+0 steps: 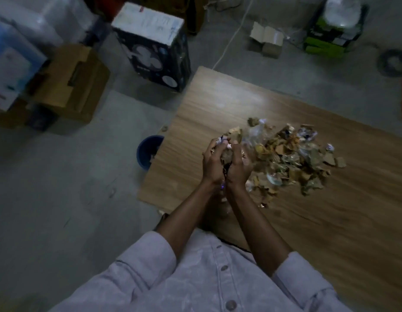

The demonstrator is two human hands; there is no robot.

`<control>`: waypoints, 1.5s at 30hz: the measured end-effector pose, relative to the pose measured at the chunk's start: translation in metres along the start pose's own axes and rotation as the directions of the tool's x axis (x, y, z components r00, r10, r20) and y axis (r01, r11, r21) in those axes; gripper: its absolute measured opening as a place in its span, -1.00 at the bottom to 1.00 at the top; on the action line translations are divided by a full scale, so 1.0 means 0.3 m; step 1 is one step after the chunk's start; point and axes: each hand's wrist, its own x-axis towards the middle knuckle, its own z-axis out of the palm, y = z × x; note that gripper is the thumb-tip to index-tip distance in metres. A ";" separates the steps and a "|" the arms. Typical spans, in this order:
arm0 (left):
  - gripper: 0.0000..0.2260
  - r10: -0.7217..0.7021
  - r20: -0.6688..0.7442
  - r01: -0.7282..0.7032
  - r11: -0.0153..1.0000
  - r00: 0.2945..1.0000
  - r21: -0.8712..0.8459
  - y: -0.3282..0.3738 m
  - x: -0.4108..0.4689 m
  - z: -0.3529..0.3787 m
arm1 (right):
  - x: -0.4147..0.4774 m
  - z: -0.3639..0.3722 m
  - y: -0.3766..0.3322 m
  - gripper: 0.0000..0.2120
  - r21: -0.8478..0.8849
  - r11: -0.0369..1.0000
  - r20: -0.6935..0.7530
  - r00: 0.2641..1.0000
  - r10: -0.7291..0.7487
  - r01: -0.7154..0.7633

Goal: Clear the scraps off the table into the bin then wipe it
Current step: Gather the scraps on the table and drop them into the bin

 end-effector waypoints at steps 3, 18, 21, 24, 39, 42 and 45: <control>-0.90 0.011 -0.064 -0.014 0.999 0.998 -0.050 0.080 0.063 -0.159 | -0.066 0.159 0.030 -0.81 -0.004 1.000 0.121 0.993 0.013 -0.013; -0.59 -0.286 -0.225 0.227 0.940 0.932 -0.255 0.250 0.725 -1.008 | -0.092 1.067 0.494 -0.78 -0.212 0.940 0.206 0.928 0.310 -0.267; -0.60 -0.417 -0.221 0.338 0.885 0.882 -0.320 0.121 0.914 -1.146 | 0.026 1.160 0.732 -0.84 -0.269 0.897 0.158 0.903 0.400 -0.350; -0.68 -0.469 -0.252 0.385 0.866 0.846 -0.319 -0.075 1.083 -1.273 | 0.152 1.184 1.003 -0.82 -0.317 0.837 0.086 0.865 0.494 -0.446; -0.48 -0.628 -0.285 0.611 0.776 0.724 -0.155 -0.649 1.504 -1.604 | 0.541 1.148 1.648 -0.46 -0.460 0.658 -0.058 0.760 0.647 -0.596; -0.43 -0.609 -0.346 0.654 0.756 0.713 0.017 -0.608 1.520 -1.616 | 0.577 1.159 1.628 -0.41 -0.462 0.658 -0.074 0.766 0.639 -0.594; -0.53 -0.612 -0.346 0.669 0.740 0.711 0.066 -0.518 1.485 -1.595 | 0.570 1.169 1.547 -0.58 -0.488 0.626 -0.115 0.755 0.645 -0.609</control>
